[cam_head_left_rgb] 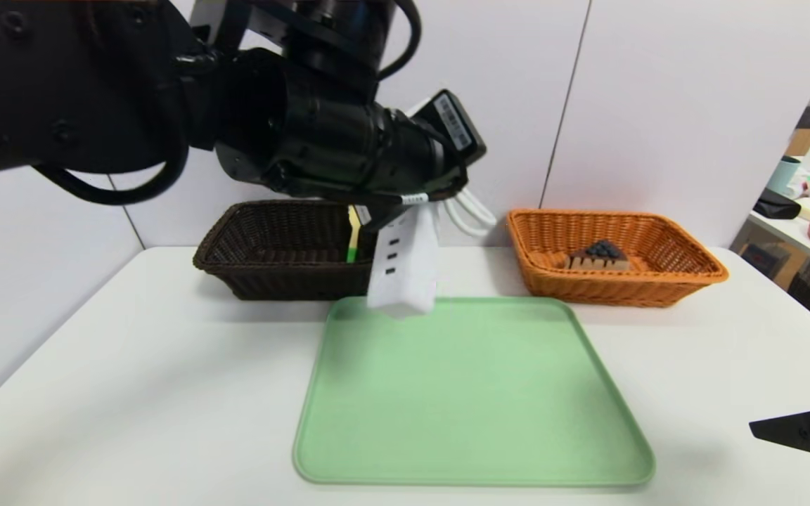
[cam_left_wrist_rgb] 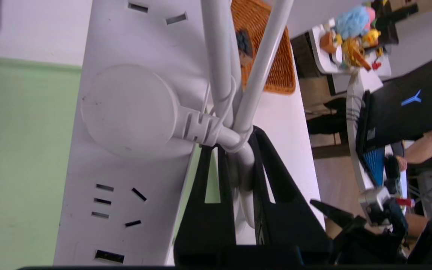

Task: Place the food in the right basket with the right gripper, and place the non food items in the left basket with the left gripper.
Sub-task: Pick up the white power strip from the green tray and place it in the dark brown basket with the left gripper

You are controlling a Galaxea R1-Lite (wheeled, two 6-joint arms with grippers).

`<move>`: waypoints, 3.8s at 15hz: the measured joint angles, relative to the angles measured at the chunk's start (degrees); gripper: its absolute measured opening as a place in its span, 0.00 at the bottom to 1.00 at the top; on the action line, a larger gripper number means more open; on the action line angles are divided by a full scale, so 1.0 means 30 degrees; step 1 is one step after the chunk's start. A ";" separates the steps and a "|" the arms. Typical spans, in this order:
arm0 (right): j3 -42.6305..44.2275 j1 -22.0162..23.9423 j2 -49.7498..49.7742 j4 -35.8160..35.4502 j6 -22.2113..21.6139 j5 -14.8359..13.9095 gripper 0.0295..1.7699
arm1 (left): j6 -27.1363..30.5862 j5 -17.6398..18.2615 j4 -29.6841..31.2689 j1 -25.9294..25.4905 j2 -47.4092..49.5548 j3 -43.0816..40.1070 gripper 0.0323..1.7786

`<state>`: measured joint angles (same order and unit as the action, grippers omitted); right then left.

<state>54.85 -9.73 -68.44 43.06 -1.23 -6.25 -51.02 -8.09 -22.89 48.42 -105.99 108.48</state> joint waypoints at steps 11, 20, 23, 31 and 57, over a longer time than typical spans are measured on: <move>-0.0008 -0.0008 0.0488 0.0008 0.0045 0.0020 0.96 | -0.6404 -0.0065 -0.0158 -0.7310 -0.1248 0.1207 0.09; -0.0138 0.0000 0.0386 0.0016 0.0053 0.0093 0.96 | -1.0833 -0.2454 -0.0102 -0.8184 -0.2276 0.0569 0.09; -0.0276 -0.0024 0.0386 0.0016 0.0089 0.0093 0.96 | -1.1788 -0.2280 -0.0167 -0.8444 -0.2324 0.0138 0.09; -0.0845 -0.0028 0.0508 0.0008 0.0102 0.0110 0.96 | -1.4129 -0.2365 0.0033 -0.8891 -0.2544 0.0414 0.09; -0.1349 -0.0028 0.1012 0.0008 0.0146 -0.0045 0.96 | -1.7473 -0.0049 0.1642 -1.0199 -0.6384 0.1573 0.09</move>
<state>50.80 -9.81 -65.40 43.08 -0.79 -6.39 -103.44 -8.24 -17.97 17.82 -125.14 113.20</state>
